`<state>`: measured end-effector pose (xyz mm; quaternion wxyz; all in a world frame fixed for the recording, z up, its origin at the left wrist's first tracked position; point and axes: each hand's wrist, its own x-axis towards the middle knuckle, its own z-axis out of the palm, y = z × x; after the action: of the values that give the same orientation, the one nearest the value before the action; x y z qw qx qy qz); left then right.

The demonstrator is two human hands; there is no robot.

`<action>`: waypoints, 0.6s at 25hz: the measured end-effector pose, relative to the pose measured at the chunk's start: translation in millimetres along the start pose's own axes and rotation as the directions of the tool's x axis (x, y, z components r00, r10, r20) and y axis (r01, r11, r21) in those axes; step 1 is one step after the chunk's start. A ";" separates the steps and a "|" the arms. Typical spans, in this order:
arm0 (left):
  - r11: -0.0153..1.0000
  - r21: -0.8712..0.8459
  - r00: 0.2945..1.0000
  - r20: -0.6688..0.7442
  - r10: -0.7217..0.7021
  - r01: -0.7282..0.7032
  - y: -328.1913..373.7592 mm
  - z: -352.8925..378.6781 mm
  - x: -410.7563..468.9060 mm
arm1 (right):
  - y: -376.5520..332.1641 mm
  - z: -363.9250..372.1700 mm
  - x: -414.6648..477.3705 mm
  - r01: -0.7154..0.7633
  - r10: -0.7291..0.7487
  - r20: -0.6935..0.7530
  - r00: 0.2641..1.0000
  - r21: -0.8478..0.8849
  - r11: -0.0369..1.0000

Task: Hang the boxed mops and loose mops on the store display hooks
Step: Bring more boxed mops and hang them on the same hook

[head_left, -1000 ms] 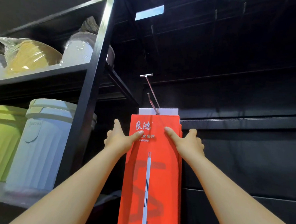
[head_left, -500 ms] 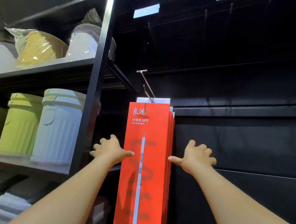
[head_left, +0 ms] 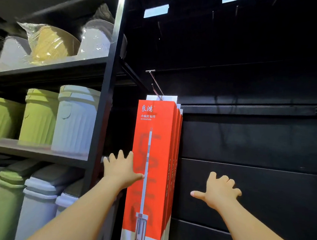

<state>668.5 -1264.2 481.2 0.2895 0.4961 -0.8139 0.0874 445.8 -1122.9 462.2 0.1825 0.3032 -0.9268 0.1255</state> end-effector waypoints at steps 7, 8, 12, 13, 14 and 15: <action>0.995 0.025 0.990 -0.100 0.098 -0.096 -22.1 -58.6 -45.6 | 19.5 -58.2 -73.6 -0.012 0.014 -0.079 0.997 0.025 1.000; 0.994 0.025 0.990 -0.094 0.110 -0.108 -28.5 -59.7 -57.4 | 20.1 -58.6 -89.8 -0.012 0.014 -0.069 0.998 0.031 0.999; 0.995 0.028 0.995 -0.002 0.098 -0.098 -70.6 -45.3 -113.5 | 15.0 -43.7 -158.5 0.003 -0.003 0.002 1.000 -0.004 1.000; 0.996 0.031 0.996 0.029 0.083 -0.084 -82.1 -41.5 -125.0 | 13.8 -40.0 -173.1 0.010 -0.010 0.020 1.000 -0.012 1.000; 0.997 0.037 0.996 0.061 0.066 -0.068 -94.8 -39.9 -136.7 | 12.5 -37.2 -188.4 0.017 -0.016 0.047 0.999 -0.021 1.000; 0.998 0.045 0.995 0.085 0.050 -0.054 -106.7 -38.9 -147.1 | 12.1 -33.7 -202.1 0.023 -0.021 0.072 0.997 -0.035 0.999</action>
<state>825.0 -1188.7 415.5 0.2407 0.4847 -0.8357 0.0933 598.8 -997.4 407.4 0.1561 0.3143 -0.9315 0.0959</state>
